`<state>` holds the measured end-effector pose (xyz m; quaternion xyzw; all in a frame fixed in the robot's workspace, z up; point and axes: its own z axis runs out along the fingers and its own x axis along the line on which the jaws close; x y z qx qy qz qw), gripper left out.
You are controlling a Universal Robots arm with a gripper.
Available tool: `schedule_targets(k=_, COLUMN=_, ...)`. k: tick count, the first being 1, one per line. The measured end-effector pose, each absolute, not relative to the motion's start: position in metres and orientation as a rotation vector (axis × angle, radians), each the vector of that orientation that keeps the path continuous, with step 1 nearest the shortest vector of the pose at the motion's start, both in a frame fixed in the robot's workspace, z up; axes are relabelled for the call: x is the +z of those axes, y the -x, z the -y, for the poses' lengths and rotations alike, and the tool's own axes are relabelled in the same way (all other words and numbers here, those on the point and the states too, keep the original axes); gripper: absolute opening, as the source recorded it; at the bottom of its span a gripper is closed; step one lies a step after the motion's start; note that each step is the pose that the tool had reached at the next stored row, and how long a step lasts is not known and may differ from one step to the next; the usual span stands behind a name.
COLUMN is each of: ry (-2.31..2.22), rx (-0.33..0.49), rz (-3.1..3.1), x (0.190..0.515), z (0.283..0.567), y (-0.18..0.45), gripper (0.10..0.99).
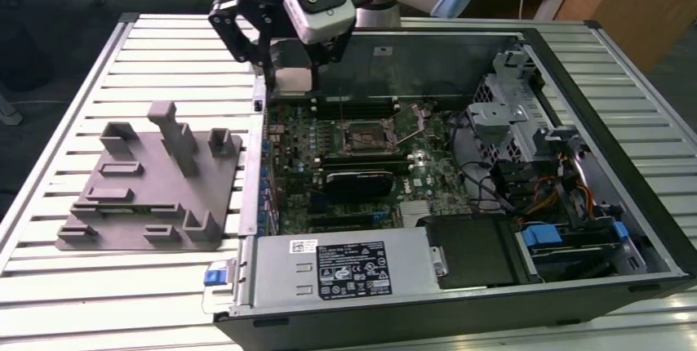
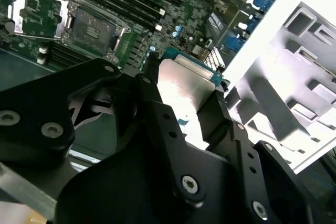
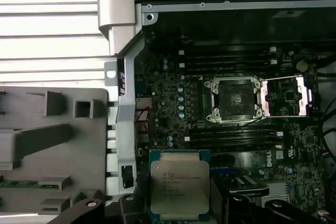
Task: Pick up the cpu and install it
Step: 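Pick up the cpu and move it towards the insertion slot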
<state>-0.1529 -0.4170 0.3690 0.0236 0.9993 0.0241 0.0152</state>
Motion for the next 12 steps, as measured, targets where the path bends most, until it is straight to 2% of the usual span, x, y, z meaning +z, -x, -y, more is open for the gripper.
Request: schedule_targets(k=12, ry=-0.074, rx=0.075, rz=-3.109, x=0.369, z=0.417, y=0.129, gripper=0.541)
